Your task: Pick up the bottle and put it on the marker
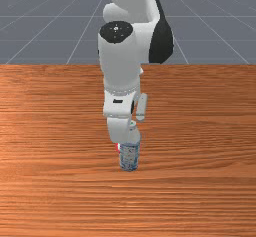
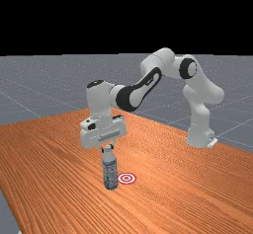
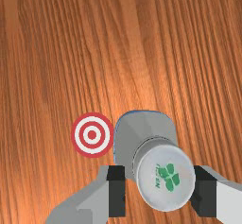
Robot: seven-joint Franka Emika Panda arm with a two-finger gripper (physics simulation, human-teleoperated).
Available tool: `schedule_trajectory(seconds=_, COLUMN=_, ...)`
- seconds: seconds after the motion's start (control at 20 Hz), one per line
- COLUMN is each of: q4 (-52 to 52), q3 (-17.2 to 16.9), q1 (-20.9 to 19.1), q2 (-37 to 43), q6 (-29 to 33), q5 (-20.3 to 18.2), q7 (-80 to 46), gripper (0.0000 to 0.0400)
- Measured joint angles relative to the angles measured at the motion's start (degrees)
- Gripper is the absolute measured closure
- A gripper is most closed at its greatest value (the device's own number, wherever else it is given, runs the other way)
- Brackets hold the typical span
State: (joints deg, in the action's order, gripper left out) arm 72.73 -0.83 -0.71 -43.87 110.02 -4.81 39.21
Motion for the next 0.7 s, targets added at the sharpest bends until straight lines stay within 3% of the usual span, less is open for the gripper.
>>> schedule_trajectory(seconds=0.15, q4=0.68, q3=0.75, q1=-1.14, q2=0.57, q6=-0.41, q5=0.88, q7=5.85, gripper=0.0221)
schedule_trajectory(seconds=0.35, q4=9.66, q3=1.15, q1=-1.67, q2=5.82, q6=3.02, q5=-0.11, q7=6.86, gripper=0.0221)
schedule_trajectory(seconds=0.7, q4=15.65, q3=1.88, q1=-2.63, q2=9.26, q6=4.82, q5=-1.91, q7=8.45, gripper=0.0221)
